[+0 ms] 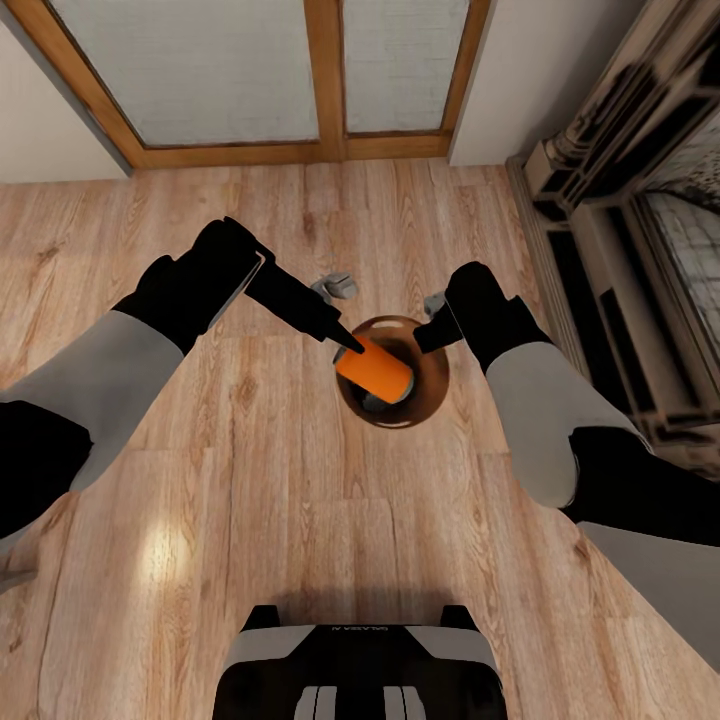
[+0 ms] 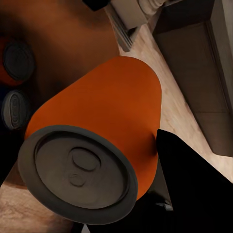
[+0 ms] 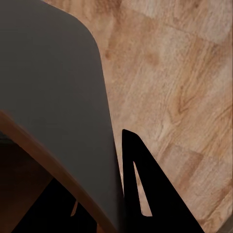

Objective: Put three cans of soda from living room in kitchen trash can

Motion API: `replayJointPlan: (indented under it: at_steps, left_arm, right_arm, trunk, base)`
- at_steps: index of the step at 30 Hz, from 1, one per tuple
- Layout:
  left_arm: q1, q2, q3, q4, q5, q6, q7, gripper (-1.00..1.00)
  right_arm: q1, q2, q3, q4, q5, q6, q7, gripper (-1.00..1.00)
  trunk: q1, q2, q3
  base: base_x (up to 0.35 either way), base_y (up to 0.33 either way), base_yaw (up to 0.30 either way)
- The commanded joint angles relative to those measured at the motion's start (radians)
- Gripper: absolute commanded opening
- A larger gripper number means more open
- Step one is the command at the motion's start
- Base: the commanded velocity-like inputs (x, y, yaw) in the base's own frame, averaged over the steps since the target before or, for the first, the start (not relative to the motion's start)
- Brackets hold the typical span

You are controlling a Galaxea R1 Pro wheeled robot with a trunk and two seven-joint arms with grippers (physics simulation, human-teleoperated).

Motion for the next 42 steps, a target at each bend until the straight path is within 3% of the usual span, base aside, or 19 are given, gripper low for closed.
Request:
replayJointPlan:
  at_steps: [1, 11, 17, 22, 25, 28, 34, 39, 42]
  left_arm:
    - [0.000, 0.000, 0.000, 0.000, 0.000, 0.000, 0.000, -1.00]
    - [0.000, -0.002, 0.000, 0.001, 0.001, 0.000, 0.008, -1.00]
    - [0.001, -0.003, 0.001, 0.001, 0.000, 0.000, 0.044, -1.00]
    - [0.002, -0.031, 0.002, 0.004, 0.000, 0.000, 0.065, -1.00]
    - [0.002, -0.048, 0.003, 0.004, 0.001, 0.000, 0.085, -1.00]
    - [0.001, -0.052, 0.003, 0.004, 0.001, 0.000, 0.091, -1.00]
    - [0.006, -0.090, 0.003, 0.012, 0.000, 0.000, 0.174, -1.00]
    - [0.028, -0.096, 0.002, 0.013, 0.000, 0.000, 0.205, -1.00]
    - [0.048, -0.098, 0.002, 0.013, 0.000, 0.000, 0.259, -1.00]
  right_arm:
    - [-0.001, 0.000, -0.001, 0.000, -0.011, 0.004, 0.003, -1.00]
    - [-0.005, 0.000, 0.000, 0.000, -0.013, 0.004, 0.003, -1.00]
    - [-0.013, 0.000, 0.000, 0.000, -0.013, 0.004, 0.004, -1.00]
    - [-0.015, 0.000, 0.000, 0.000, -0.014, 0.004, 0.004, -1.00]
    - [-0.016, 0.000, 0.001, 0.001, -0.064, 0.004, 0.004, -1.00]
    - [-0.016, 0.000, 0.002, 0.002, -0.080, 0.004, 0.004, -1.00]
    - [-0.016, 0.000, 0.003, 0.002, -0.089, 0.004, 0.003, -1.00]
    - [-0.016, 0.000, 0.003, 0.002, -0.090, 0.004, 0.003, -1.00]
    - [-0.016, 0.000, 0.003, 0.002, -0.090, 0.004, 0.003, -1.00]
  trunk:
    - [0.000, 0.000, 0.000]
    - [0.000, 0.000, 0.000]
    - [0.000, 0.000, 0.000]
    - [0.000, 0.000, 0.000]
    - [0.000, 0.000, 0.000]
    - [0.000, 0.000, 0.000]
    - [0.000, 0.000, 0.000]
    - [0.000, 0.000, 0.000]
    - [0.000, 0.000, 0.000]
  base:
    - [0.000, 0.000, 0.000]
    - [0.000, 0.000, 0.000]
    - [0.000, 0.000, 0.000]
    - [0.000, 0.000, 0.000]
    - [0.000, 0.000, 0.000]
    - [0.000, 0.000, 0.000]
    - [0.000, 0.000, 0.000]
    - [0.000, 0.000, 0.000]
    - [0.000, 0.000, 0.000]
